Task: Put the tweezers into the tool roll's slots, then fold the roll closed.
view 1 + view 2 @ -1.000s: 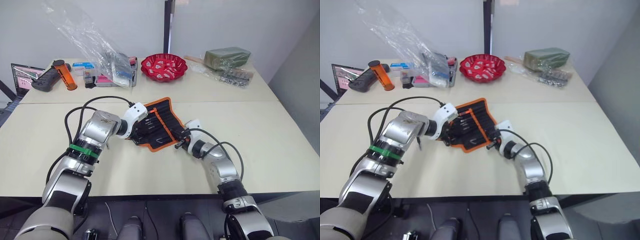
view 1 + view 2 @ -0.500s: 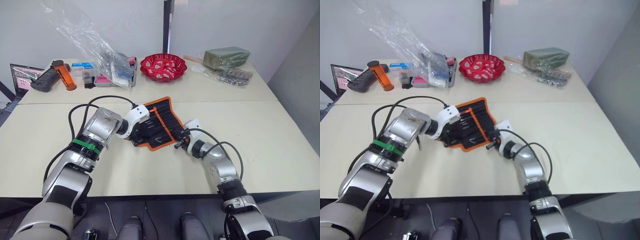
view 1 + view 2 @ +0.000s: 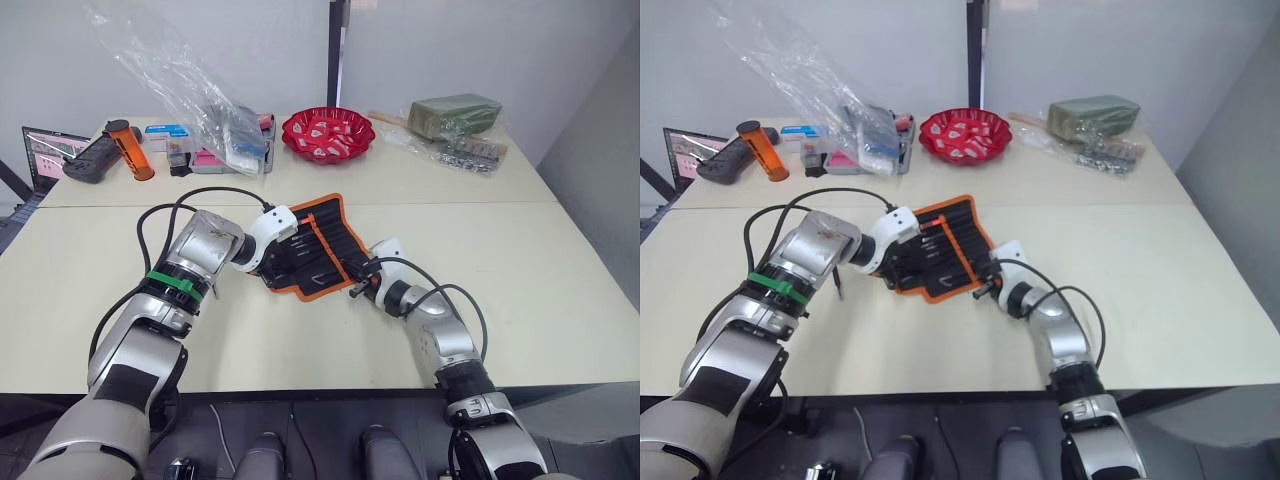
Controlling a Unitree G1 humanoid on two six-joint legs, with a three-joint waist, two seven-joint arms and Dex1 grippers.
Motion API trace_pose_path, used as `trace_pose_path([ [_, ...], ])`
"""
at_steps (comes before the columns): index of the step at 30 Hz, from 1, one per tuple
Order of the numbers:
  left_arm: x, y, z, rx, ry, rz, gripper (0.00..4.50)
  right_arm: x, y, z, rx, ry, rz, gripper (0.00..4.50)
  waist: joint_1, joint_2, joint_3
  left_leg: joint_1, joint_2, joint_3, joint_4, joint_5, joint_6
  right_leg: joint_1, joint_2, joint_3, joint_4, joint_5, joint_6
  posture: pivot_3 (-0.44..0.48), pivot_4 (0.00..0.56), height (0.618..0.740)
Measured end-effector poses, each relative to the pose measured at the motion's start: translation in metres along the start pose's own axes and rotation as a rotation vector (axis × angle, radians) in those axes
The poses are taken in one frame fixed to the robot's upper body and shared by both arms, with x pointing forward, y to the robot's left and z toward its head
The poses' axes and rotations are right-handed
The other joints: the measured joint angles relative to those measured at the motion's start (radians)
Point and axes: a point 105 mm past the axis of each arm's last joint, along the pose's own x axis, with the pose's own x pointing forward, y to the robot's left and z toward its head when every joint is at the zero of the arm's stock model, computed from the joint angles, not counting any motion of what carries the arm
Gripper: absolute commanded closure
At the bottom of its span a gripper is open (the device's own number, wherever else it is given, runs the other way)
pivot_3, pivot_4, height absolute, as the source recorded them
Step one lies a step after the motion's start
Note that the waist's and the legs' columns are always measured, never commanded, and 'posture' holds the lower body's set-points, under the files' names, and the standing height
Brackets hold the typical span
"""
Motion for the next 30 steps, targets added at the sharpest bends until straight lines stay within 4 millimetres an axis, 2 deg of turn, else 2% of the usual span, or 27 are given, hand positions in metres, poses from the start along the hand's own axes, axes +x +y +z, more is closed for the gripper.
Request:
trace_pose_path([
  [8, 0.012, -0.002, 0.016, 0.038, -0.019, -0.023, 4.45, -0.001, 0.001, 0.000, -0.003, -0.001, -0.002, 4.50, 0.000, 0.000, 0.000, 0.000, 0.000, 0.000, 0.000, 0.000, 0.000, 0.000, 0.000, 0.000, 0.000, -0.001, 0.001, 0.000, 0.150, 0.740],
  [22, 0.028, -0.001, 0.027, 0.093, -0.043, -0.021, 4.45, -0.002, 0.000, 0.000, -0.007, -0.003, -0.018, 4.50, 0.003, 0.000, 0.000, -0.001, 0.000, 0.000, 0.000, 0.000, 0.000, 0.000, 0.000, 0.000, 0.000, -0.001, 0.001, 0.000, 0.150, 0.740],
  [30, 0.035, 0.001, 0.034, 0.232, -0.044, -0.006, 4.45, -0.002, 0.003, -0.001, -0.008, -0.007, -0.019, 4.50, 0.006, 0.000, 0.000, -0.001, -0.001, 0.000, 0.001, 0.000, 0.000, 0.000, 0.000, 0.000, 0.000, -0.001, 0.002, 0.000, 0.150, 0.740],
])
